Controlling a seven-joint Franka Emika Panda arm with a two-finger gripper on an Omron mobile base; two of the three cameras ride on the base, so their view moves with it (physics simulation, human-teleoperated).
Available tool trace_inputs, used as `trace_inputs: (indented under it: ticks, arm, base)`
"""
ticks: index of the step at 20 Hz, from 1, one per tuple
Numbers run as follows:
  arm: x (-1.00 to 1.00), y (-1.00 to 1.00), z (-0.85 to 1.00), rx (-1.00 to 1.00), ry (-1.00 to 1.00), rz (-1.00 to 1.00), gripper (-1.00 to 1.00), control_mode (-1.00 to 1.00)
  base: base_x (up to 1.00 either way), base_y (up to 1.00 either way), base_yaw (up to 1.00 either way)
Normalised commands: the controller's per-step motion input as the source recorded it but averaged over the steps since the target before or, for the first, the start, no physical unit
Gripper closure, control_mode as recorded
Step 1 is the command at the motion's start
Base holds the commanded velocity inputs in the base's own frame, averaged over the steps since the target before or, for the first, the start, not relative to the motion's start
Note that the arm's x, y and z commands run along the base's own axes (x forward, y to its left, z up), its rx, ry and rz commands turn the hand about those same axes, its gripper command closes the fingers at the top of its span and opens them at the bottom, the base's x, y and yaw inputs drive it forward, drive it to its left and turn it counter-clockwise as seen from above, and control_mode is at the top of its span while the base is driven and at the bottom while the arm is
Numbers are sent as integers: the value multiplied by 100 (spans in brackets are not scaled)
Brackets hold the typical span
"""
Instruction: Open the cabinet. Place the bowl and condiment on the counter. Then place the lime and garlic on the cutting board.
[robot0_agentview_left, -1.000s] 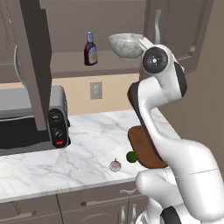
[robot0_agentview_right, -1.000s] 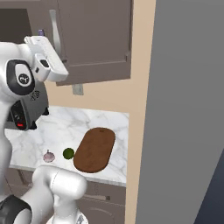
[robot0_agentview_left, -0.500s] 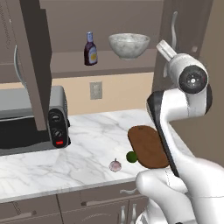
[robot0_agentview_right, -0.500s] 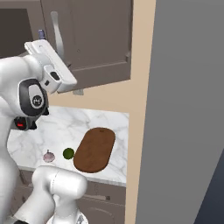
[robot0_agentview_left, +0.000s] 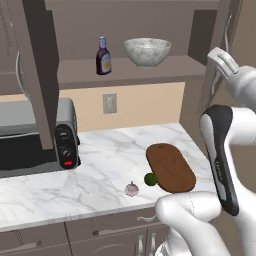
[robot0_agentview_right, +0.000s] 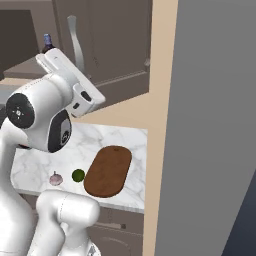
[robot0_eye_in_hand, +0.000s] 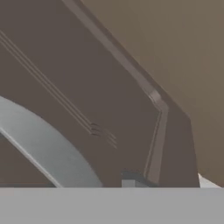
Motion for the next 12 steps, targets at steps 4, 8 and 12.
trace_inputs:
  ticks: [4, 8, 12]
  arm:
    - [0, -7, -22, -2, -1, 10, -100, -100]
    - [-14, 28, -8, -9, 0, 0, -100, -100]
    - [-72, 26, 0, -6, 2, -7, -100, -100]
  base:
    - [0, 0, 0]
    - [0, 0, 0]
    - [0, 0, 0]
